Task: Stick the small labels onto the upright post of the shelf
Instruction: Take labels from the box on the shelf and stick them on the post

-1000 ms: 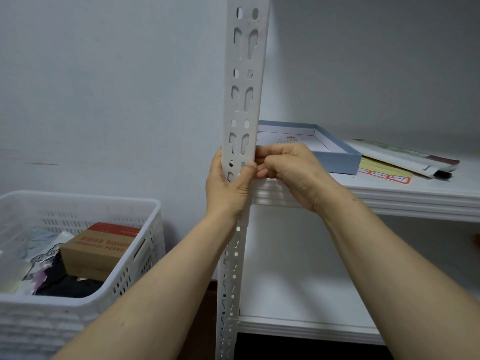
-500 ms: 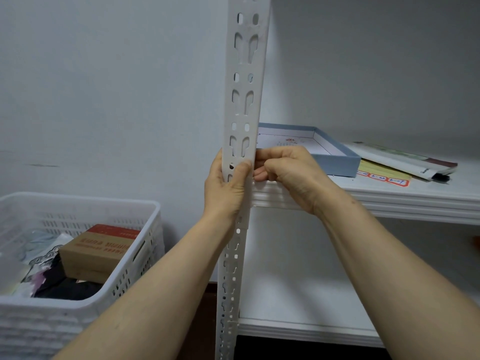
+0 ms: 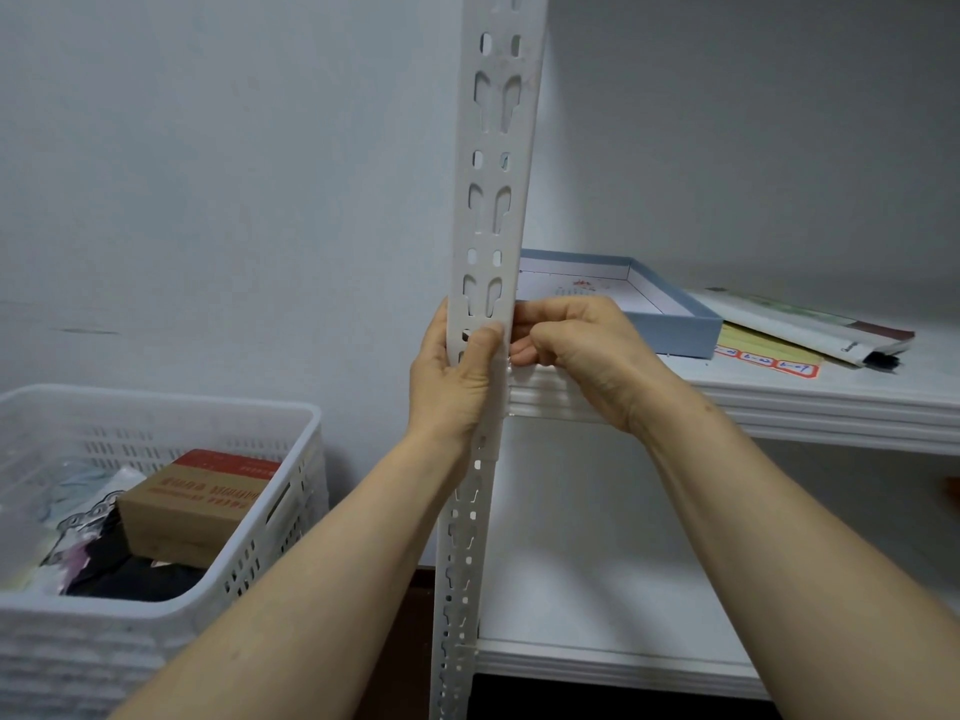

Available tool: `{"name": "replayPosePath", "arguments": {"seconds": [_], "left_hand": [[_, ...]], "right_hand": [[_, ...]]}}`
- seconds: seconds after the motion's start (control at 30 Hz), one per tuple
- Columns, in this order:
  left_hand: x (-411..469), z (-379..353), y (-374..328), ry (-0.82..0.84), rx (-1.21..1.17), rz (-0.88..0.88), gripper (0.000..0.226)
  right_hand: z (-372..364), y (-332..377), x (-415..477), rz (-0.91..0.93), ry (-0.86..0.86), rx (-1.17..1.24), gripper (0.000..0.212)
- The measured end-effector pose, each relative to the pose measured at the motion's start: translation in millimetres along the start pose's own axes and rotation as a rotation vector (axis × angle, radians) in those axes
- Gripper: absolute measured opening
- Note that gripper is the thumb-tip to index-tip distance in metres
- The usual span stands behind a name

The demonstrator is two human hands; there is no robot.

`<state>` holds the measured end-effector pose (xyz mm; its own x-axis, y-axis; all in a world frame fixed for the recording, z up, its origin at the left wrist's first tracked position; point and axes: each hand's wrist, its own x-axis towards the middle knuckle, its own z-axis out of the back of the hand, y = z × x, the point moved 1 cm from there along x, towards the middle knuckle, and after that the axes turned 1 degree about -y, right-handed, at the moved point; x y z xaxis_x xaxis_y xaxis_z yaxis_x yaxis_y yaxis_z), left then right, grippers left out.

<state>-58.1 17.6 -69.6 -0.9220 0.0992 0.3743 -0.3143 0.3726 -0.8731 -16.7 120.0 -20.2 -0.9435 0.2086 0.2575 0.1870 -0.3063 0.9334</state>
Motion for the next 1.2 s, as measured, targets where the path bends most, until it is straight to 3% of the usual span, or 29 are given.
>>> {"name": "replayPosePath", "arguments": {"seconds": [1.2], "left_hand": [[4,11,8,0.068,0.02,0.004,0.048]], "right_hand": [[-1,1,-2,0.015,0.012,0.018,0.044]]}}
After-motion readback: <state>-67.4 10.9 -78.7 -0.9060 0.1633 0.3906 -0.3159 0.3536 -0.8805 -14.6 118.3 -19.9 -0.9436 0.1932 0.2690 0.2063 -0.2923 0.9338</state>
